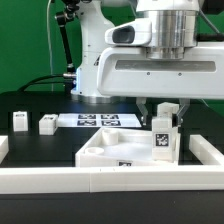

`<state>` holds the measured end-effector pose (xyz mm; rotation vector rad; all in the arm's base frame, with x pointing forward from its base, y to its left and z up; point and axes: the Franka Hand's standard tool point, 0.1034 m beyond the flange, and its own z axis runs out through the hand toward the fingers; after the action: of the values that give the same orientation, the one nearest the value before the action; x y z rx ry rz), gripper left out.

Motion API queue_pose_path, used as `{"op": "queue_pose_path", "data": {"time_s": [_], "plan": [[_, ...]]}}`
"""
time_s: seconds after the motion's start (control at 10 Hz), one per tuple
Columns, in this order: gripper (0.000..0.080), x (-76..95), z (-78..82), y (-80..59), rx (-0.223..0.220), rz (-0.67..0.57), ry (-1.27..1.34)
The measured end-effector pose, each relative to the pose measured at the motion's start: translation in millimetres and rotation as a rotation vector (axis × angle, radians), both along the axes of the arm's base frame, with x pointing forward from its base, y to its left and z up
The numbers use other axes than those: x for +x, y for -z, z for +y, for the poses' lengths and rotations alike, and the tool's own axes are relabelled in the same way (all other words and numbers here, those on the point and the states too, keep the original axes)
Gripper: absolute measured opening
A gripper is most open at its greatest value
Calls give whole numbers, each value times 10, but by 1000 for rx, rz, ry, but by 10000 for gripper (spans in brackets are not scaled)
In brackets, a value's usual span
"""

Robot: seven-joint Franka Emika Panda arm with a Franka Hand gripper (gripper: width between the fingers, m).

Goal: Assemble square table

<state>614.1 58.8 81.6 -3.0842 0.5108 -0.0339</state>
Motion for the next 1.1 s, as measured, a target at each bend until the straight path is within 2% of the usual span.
{"op": "queue_pose_path", "data": {"time_s": [0.2,0.4,0.8,1.1], "plan": [[293,0,6,0,3,1,121],[293,-23,90,1,14,3,406],[293,46,160,-5,91,-28,817],[293,46,217,-5,110,-16,1011]]}}
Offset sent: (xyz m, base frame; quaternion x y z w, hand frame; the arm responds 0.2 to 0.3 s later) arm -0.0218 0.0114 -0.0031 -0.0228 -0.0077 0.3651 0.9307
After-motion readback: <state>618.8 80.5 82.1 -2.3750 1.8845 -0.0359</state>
